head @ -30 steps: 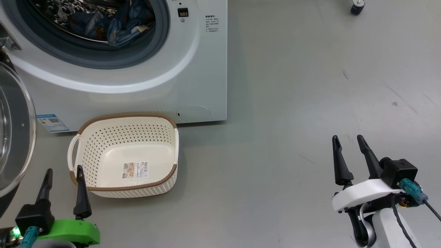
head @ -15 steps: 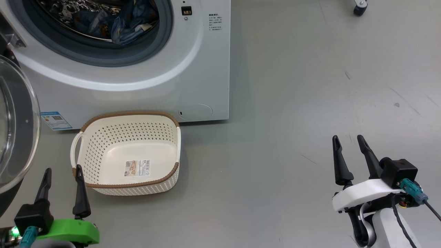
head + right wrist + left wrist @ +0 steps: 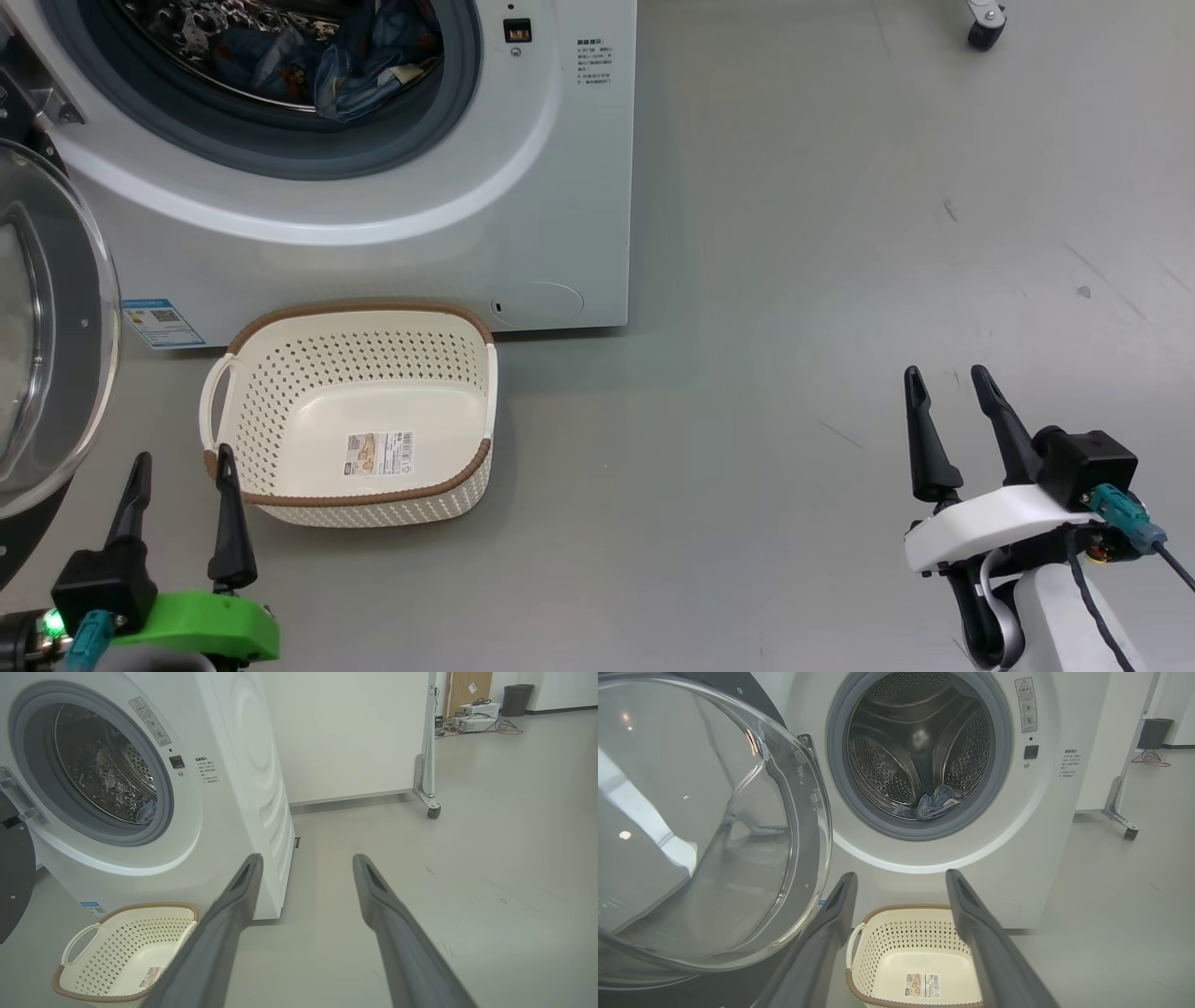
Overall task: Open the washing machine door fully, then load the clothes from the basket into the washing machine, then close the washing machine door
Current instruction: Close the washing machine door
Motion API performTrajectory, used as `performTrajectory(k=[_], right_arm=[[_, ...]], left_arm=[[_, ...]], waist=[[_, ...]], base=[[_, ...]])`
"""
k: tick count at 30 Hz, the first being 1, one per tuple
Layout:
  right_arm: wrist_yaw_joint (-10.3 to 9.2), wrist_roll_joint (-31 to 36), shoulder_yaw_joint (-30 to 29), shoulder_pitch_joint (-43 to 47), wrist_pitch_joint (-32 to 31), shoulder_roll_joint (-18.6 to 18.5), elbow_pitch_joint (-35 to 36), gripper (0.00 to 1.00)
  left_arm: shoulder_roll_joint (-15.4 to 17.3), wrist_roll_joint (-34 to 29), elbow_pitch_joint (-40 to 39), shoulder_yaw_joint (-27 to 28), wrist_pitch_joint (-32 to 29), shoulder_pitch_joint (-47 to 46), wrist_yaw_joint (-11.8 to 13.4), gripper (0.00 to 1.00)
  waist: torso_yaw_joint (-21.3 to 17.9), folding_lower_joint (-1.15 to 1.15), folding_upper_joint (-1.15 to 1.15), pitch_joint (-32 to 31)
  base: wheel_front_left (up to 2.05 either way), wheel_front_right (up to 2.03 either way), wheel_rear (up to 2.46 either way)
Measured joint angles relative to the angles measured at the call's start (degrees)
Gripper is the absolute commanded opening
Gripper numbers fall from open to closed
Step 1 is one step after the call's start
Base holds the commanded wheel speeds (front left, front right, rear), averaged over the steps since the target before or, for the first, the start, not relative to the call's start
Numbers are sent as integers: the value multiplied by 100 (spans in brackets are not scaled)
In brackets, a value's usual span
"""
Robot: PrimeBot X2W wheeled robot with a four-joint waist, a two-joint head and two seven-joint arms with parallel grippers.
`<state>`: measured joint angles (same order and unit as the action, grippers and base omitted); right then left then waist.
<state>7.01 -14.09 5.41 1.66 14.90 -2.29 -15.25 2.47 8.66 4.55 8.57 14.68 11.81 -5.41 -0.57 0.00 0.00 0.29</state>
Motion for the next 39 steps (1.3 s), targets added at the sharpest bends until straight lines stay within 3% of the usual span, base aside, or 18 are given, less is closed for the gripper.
performTrajectory(k=[14, 39], right_arm=[[0, 1, -177, 91, 0, 4, 53, 100], [0, 31, -250, 225, 0, 12, 142, 100]], left_arm=[[0, 54, 53, -134, 0, 0, 64, 100], [0, 154, 69, -134, 0, 0, 242, 100]], waist=[[437, 0, 0, -34], [1601, 0, 0, 22]], base=[[0, 0, 0], [0, 0, 0]])
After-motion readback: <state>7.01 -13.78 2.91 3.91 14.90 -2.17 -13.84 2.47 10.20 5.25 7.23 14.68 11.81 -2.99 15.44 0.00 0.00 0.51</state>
